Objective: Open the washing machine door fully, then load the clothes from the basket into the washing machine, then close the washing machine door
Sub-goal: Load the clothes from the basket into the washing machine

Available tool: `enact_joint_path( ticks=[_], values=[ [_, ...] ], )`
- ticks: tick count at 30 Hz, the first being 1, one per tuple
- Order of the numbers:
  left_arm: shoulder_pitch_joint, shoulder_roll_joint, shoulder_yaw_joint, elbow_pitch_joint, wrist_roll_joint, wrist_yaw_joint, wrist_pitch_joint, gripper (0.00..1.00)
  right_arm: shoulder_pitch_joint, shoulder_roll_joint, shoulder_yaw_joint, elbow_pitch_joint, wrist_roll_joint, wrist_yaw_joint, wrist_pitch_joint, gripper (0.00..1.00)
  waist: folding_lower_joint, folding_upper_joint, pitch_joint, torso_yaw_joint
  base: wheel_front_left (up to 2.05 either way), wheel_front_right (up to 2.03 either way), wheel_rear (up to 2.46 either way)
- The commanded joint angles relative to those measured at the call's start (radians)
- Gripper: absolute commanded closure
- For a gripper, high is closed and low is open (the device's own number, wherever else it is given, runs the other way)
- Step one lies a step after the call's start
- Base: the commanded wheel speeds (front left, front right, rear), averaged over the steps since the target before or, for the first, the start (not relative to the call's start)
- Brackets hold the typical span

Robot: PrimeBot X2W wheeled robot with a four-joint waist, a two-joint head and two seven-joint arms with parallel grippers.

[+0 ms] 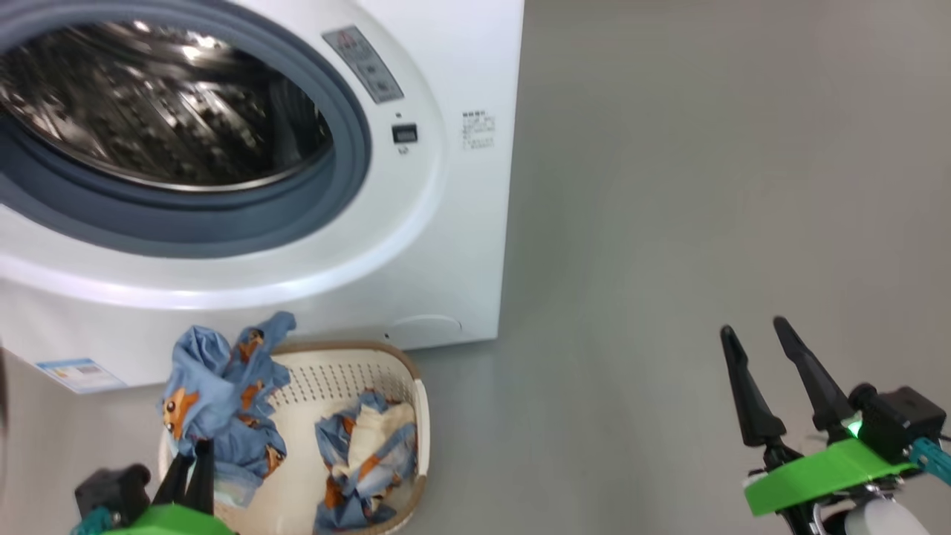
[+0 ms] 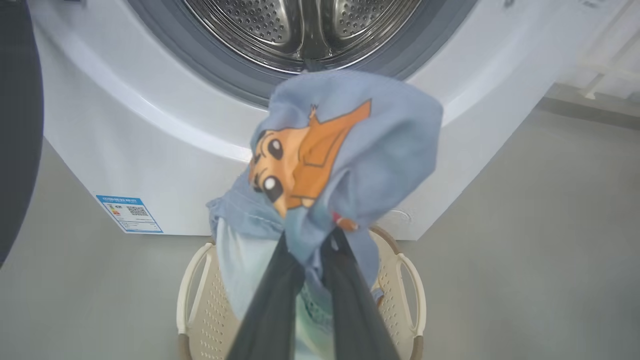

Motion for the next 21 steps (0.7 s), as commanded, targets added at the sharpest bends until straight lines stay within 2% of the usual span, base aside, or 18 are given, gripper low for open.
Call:
enact_joint_path(
  ticks=[1,11,21],
  values=[
    [0.022,0.015,0.047,-0.068,0.028,0.002,-0.014,1.0,0.014,-0.018,0.005,-0.021,0.0,0.007,-0.005,0.0,0.0002,0.0,-0.055,0.024,0.0,0.0,0.0],
    [0.15,-0.035,0.107,-0.299,0.1,-0.001,-0.014,1.0,0.052,-0.022,-0.029,-0.031,-0.002,0.007,-0.005,0.0,0.0002,0.0,-0.069,0.055,0.0,0.0,0.0],
    [0.253,-0.082,0.131,-0.507,0.152,0.001,-0.014,1.0,0.046,-0.023,-0.061,-0.046,0.001,0.007,-0.005,0.0,0.0002,0.0,-0.027,0.078,0.0,0.0,0.0]
  ],
)
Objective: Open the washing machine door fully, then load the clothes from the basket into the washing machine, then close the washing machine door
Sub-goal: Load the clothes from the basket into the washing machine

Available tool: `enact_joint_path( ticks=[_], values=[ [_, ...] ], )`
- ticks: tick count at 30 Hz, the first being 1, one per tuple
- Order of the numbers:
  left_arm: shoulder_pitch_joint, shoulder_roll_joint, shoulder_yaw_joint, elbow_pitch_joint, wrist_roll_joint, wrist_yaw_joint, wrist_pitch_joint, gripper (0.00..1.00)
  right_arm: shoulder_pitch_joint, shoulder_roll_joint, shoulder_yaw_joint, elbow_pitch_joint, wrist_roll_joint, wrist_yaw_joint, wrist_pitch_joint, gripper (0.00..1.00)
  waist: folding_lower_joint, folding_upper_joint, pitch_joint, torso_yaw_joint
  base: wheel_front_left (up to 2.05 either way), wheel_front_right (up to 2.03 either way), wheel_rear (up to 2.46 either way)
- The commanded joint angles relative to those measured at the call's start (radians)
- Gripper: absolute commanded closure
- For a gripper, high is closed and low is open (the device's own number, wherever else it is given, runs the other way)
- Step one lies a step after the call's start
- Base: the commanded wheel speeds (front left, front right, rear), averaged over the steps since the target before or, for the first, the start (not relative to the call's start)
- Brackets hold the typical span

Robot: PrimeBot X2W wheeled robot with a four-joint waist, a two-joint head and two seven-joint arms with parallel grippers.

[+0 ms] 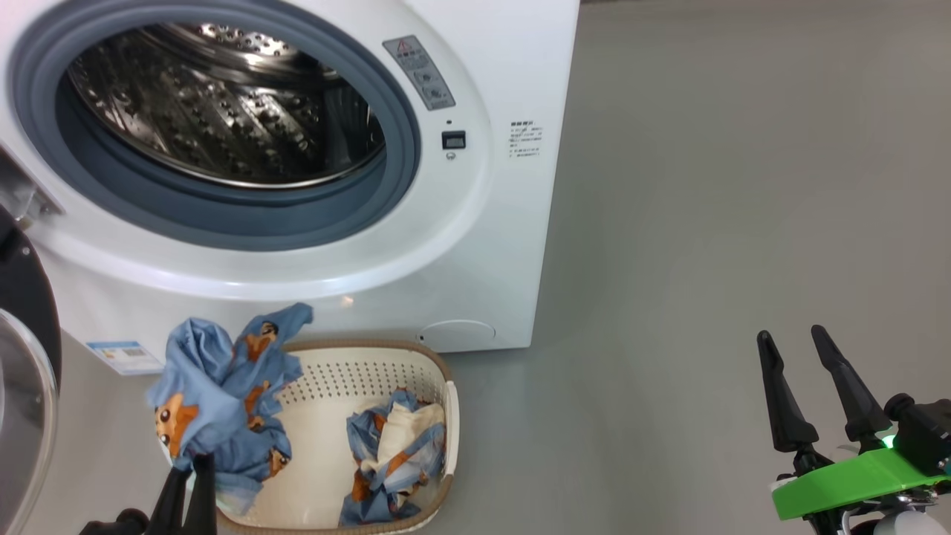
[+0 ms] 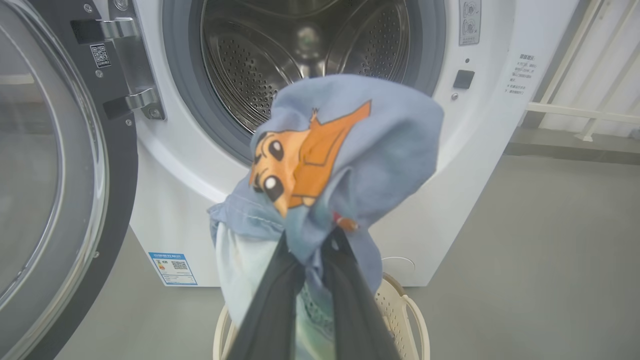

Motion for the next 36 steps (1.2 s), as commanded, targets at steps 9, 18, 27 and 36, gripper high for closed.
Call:
enact_joint_path(
  ticks=[9,18,27,36],
  values=[
    [-0.068,-0.01,0.035,-0.069,0.004,0.002,-0.014,1.0,-0.04,-0.016,0.006,-0.038,0.003,0.007,-0.005,0.0,-0.0001,0.0,0.082,0.005,0.0,0.0,0.0],
    [-0.316,0.013,0.078,0.017,0.01,0.003,-0.014,1.0,-0.113,-0.002,0.013,-0.045,0.008,0.007,-0.005,0.0,-0.0001,0.0,0.205,-0.015,0.0,0.0,0.0],
    [-0.644,0.105,0.114,0.197,0.017,0.0,-0.014,1.0,-0.197,0.017,0.026,-0.051,0.014,0.007,-0.005,0.0,-0.0001,0.0,0.332,-0.059,0.0,0.0,0.0],
    [-0.974,0.197,0.115,0.457,0.038,0.004,-0.014,1.0,-0.259,0.04,0.037,-0.053,0.022,0.007,-0.005,0.0,-0.0001,0.0,0.421,-0.124,0.0,0.0,0.0]
  ],
)
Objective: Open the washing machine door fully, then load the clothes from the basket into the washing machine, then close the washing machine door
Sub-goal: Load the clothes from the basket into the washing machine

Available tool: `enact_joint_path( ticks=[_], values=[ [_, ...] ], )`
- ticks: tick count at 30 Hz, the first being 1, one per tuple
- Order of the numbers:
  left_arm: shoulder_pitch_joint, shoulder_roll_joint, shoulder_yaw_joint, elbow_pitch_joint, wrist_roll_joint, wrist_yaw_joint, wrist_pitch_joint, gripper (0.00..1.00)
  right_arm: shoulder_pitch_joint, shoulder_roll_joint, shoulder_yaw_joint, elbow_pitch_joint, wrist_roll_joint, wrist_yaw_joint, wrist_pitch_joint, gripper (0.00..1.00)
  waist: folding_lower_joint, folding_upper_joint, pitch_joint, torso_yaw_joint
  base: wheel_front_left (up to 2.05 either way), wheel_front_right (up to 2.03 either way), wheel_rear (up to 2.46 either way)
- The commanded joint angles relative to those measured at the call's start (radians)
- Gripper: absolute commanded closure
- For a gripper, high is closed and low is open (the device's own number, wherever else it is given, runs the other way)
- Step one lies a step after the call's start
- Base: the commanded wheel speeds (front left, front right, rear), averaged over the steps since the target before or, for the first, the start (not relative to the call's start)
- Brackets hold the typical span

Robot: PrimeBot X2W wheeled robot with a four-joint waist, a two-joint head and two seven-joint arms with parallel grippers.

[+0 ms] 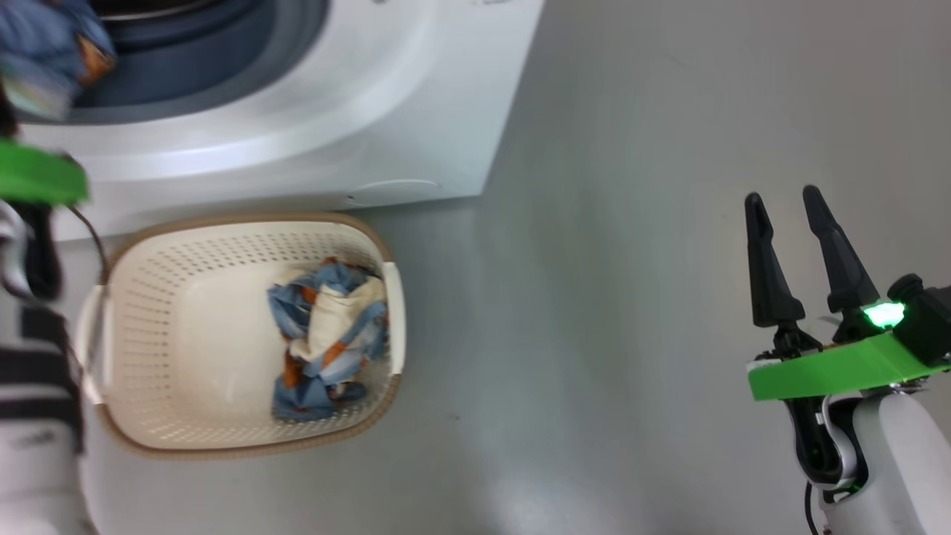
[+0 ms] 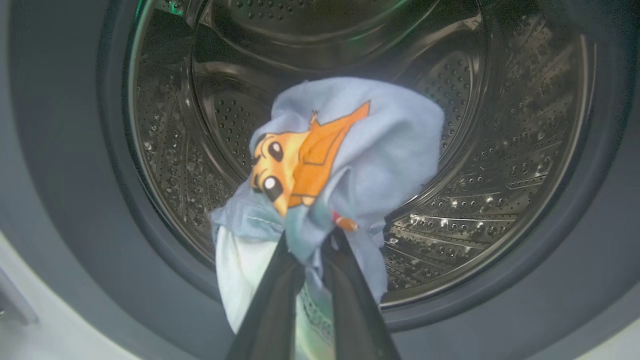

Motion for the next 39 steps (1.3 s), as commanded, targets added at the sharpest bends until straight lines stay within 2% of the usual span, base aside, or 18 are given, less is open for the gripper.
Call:
enact_joint_path(
  ticks=[1,7,12,13,14,15,24,39],
  values=[
    [-0.046,0.064,0.023,0.012,0.013,0.004,-0.006,1.0,-0.01,0.0,0.021,-0.026,0.006,0.007,-0.005,0.0,-0.0002,-0.0001,0.049,-0.051,0.0,0.0,0.0],
    [-0.205,0.124,0.008,0.137,0.04,0.004,-0.006,1.0,-0.028,0.017,0.025,-0.029,0.009,0.007,-0.005,0.0,-0.0002,-0.0001,0.085,-0.099,0.0,0.0,0.0],
    [-0.276,0.157,-0.003,0.137,0.069,0.012,-0.006,1.0,-0.037,0.023,0.026,-0.032,0.013,0.007,-0.005,0.0,-0.0002,-0.0001,0.11,-0.126,0.0,0.0,0.0],
    [-0.281,0.162,0.0,0.129,0.072,0.018,-0.006,0.84,-0.039,0.024,0.028,-0.033,0.013,0.007,-0.005,0.0,-0.0002,-0.0001,0.115,-0.13,0.0,0.0,0.0],
    [-0.283,0.165,0.003,0.122,0.075,0.023,-0.006,0.21,-0.041,0.025,0.029,-0.034,0.013,0.007,-0.005,0.0,-0.0002,-0.0001,0.118,-0.133,0.0,0.0,0.0],
    [-0.282,0.167,0.005,0.118,0.077,0.026,-0.006,0.0,-0.042,0.026,0.029,-0.034,0.012,0.007,-0.005,0.0,-0.0002,-0.0001,0.119,-0.136,0.0,0.0,0.0],
    [-0.256,0.161,0.033,0.105,0.076,0.037,-0.006,0.0,-0.045,0.024,0.02,-0.036,0.01,0.007,-0.005,0.0,-0.0002,-0.0001,0.118,-0.133,0.0,0.0,0.0],
    [-0.029,0.07,0.069,0.0,0.061,0.008,-0.006,0.0,-0.045,-0.012,0.028,-0.034,-0.001,0.007,-0.005,0.0,-0.0002,-0.0001,0.025,-0.077,0.0,0.0,0.0]
  ],
)
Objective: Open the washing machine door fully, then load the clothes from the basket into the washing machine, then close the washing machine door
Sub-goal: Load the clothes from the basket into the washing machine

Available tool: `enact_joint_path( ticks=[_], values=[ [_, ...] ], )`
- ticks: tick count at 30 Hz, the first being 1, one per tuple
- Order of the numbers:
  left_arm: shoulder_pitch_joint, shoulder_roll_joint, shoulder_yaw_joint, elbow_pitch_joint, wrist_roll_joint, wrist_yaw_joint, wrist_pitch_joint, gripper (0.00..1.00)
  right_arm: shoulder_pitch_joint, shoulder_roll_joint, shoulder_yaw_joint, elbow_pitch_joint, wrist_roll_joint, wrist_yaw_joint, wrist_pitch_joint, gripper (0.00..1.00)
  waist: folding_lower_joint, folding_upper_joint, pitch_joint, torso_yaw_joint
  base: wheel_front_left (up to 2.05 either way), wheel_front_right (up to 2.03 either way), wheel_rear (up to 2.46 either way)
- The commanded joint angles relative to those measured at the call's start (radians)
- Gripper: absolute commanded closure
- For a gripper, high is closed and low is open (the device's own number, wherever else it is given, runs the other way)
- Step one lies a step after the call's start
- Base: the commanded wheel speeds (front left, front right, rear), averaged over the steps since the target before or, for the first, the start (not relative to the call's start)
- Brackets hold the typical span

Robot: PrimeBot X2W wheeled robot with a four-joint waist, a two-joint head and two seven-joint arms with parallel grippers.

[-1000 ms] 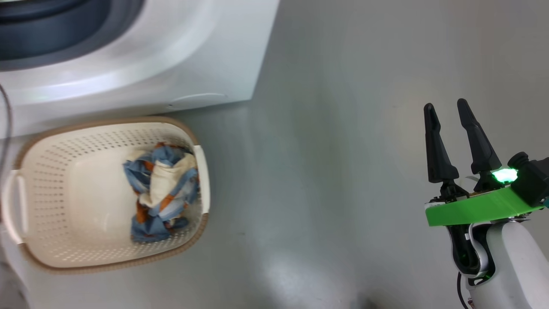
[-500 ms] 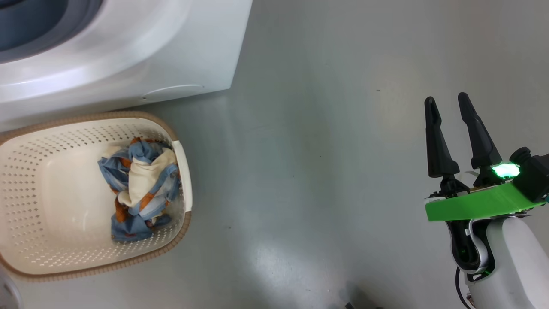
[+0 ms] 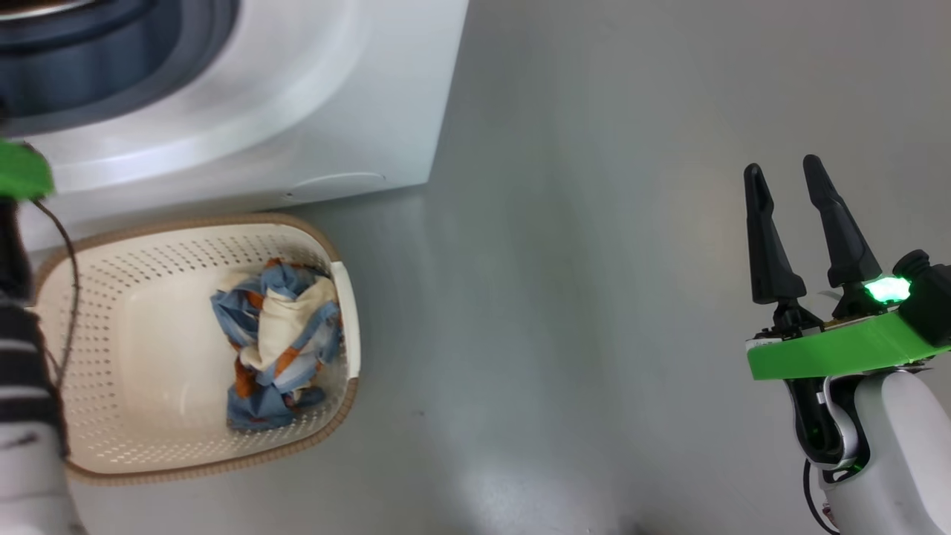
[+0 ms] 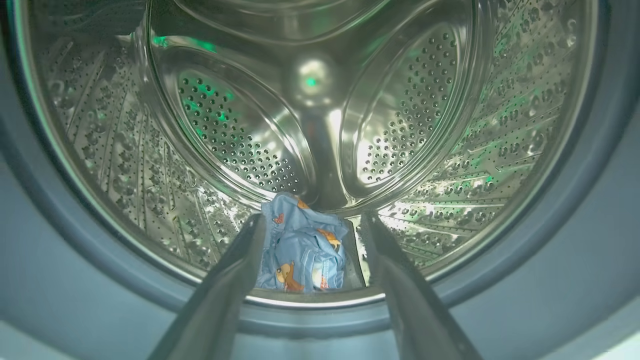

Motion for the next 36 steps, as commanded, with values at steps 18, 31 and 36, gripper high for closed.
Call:
enact_joint_path(
  ticks=[18,31,36],
  values=[
    [0.443,-0.098,0.04,-0.222,0.001,-0.024,-0.005,0.0,0.109,-0.074,0.016,0.015,-0.015,0.007,-0.005,0.0,0.0001,0.0,-0.24,0.116,0.0,0.0,0.0],
    [0.717,-0.137,0.01,-0.353,0.001,-0.025,-0.005,0.0,0.224,-0.096,0.012,0.028,-0.015,0.007,-0.005,0.0,0.0001,0.0,-0.391,0.156,0.0,0.0,0.0],
    [0.817,-0.145,-0.001,-0.408,-0.017,-0.026,-0.005,0.0,0.274,-0.1,0.005,0.028,-0.016,0.007,-0.005,0.0,0.0001,0.0,-0.441,0.165,0.0,0.0,0.0]
  ],
)
